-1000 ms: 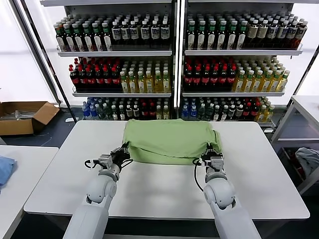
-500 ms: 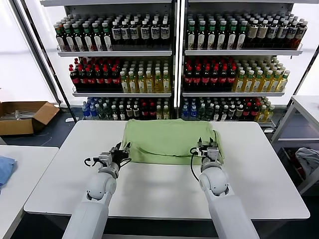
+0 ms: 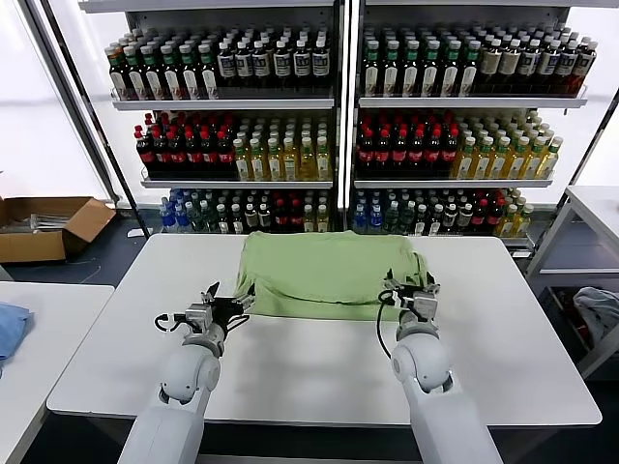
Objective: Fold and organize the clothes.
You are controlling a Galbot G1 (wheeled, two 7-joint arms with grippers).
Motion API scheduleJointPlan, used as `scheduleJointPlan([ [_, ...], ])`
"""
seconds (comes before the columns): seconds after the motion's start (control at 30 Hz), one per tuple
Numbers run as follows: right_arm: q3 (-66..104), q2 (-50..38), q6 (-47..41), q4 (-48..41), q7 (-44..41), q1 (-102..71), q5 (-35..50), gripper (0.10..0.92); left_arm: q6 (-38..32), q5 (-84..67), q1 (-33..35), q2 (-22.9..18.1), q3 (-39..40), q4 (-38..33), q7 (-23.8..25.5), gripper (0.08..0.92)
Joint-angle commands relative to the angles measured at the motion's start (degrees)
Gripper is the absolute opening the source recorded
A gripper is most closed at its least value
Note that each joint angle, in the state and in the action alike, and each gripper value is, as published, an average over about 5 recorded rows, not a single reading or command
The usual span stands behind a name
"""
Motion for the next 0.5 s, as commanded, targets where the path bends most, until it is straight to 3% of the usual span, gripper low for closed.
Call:
scheduleJointPlan([
  [0.03,1.5,-1.3,-0.4,4.9,0.2,-5.9,-0.2,0.823,0.5,0.5,2.9,0.3,-0.3,-3.7,-0.1,0.823],
  [0.5,1.4,-2.6,-3.1,1.7,1.2,-4.4,0.1,0.823,0.4,0.5,1.3,0.3,0.1,0.6,0.1,0.823],
])
